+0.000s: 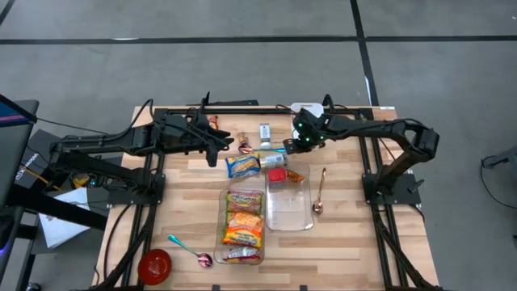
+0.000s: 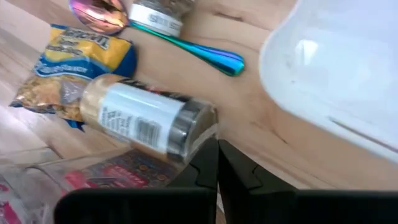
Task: Pick & Place Food Item
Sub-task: Put the gold seasoning bottle into the right transparent bin
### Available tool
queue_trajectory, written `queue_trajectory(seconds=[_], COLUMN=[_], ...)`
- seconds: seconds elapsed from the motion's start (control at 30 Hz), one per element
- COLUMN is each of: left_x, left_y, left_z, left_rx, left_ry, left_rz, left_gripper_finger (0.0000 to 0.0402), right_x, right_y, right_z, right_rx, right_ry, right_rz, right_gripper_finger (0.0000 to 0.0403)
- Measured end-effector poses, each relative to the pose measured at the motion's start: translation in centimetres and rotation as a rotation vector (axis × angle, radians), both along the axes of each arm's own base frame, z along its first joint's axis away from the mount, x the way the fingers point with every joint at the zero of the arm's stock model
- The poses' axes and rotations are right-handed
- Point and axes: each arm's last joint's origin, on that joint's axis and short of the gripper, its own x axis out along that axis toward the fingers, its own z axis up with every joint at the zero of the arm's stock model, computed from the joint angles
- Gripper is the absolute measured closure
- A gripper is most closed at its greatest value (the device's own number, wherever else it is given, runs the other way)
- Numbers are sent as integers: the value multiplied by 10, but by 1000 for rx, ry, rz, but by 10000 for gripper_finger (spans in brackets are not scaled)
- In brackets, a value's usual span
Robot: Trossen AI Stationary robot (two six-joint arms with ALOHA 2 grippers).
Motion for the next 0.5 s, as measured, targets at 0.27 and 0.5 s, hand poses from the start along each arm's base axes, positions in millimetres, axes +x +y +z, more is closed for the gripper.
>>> queue_trajectory(seconds=[0.27, 0.5], left_x=[0, 0], left_y=[0, 0], left_z=[0, 0], left_rx=[7, 7], left_ry=[1, 0], left_rz=[16, 16], left_gripper_finger=[275, 275], right_x=[4, 7], right_y=[2, 3], right_z=[-5, -1], right_rx=[26, 20], right_ry=[-7, -21], right_rz=[27, 27], right_gripper_finger=[403, 403])
